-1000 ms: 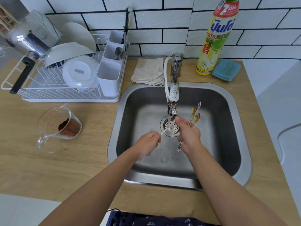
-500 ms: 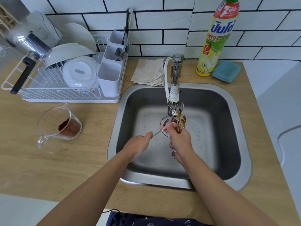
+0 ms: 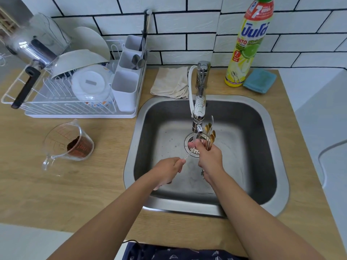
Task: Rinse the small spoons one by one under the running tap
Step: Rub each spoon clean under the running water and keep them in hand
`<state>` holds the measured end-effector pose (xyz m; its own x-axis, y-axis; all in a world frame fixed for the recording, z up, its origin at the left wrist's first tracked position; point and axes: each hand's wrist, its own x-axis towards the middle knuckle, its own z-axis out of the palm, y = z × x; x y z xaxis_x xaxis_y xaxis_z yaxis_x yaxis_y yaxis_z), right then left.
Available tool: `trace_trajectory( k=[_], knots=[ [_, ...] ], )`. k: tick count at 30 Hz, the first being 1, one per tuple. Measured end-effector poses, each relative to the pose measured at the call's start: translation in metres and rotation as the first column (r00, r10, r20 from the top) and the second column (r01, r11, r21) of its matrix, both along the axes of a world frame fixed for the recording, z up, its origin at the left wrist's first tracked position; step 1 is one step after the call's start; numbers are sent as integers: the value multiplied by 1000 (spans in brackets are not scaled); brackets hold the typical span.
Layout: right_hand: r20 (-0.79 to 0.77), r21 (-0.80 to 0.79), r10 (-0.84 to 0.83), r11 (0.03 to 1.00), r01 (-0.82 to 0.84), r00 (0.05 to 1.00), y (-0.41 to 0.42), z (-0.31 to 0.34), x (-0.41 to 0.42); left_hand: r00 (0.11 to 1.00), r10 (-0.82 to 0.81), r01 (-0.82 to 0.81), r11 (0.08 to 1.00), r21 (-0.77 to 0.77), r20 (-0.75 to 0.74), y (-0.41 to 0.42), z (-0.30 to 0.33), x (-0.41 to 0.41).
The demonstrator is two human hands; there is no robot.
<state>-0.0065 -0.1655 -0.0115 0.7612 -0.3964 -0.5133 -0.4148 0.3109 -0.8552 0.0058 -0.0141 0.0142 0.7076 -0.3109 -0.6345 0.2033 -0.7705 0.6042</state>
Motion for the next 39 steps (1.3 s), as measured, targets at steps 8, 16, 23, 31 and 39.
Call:
trace_trajectory(
  k=[8,16,23,31,39],
  knots=[
    [4,-57,78,995,-78,997,1,-5,-2,999,-33,32,999,38,38,8,6,5],
    [16,-29,151,988,-151,988,-7,-3,4,1000,-1,1,1000,13,30,18,6,11],
    [111,-108,105,990,-93,988,3,-6,2,1000,26,-26,1000,0,2,20,4,10],
    [78,-100,176,981,-168,981,-2,-7,-1,999,30,-30,1000,-8,-38,20,2,10],
    [30,-37,83,996,-82,996,0,-6,1,999,4,-7,998,-60,-42,21,2,13]
  ],
)
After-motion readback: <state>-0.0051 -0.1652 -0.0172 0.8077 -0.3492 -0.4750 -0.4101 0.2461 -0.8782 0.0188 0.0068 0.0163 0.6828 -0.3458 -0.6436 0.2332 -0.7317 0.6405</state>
